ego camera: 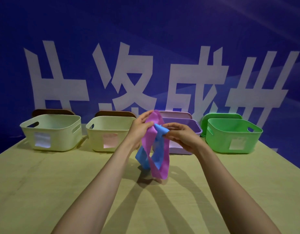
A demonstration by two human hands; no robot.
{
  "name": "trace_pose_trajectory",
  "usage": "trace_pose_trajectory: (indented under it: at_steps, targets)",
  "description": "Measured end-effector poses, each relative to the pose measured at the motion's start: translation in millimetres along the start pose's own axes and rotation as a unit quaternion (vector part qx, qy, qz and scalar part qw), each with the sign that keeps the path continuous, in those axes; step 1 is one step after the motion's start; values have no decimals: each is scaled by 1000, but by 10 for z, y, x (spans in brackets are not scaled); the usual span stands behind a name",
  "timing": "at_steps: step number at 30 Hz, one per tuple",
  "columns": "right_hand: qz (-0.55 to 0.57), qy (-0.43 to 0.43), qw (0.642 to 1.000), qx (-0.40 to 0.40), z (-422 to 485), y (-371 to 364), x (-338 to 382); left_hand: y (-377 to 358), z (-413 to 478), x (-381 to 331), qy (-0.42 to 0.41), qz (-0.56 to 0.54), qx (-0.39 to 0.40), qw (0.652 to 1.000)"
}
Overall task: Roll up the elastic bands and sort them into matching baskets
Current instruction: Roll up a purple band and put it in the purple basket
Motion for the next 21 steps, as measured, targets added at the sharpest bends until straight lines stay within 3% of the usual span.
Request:
trace_pose_trajectory:
  at_steps: [3,7,14,18,21]
  targets:
    - [-35,-10,997,-62,12,84,-88,24,-1,-177,-32,-39,4,999]
    - [-68,6,985,-161,44,273,-147,155,110,-106,12,-81,-48,995]
    - [-120,-82,988,-61,72,38,-304,-18,126,104,46,-17,-15,999]
    - [-57,-96,994,-17,47,-32,-338,32,100,66,35,-38,-28,998]
    - [-148,-70,986,-34,84,52,-376,27,71,0,41,-88,-11,995]
Point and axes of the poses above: each hand's wrist, its own z-axis towards the middle knuckle, its own y-axis out of the back of the hand, x = y × z, the point moved 8 cm from there along z, towards the middle knuckle, and after that the axes turned 13 degrees about y, right-handed, at the moved point
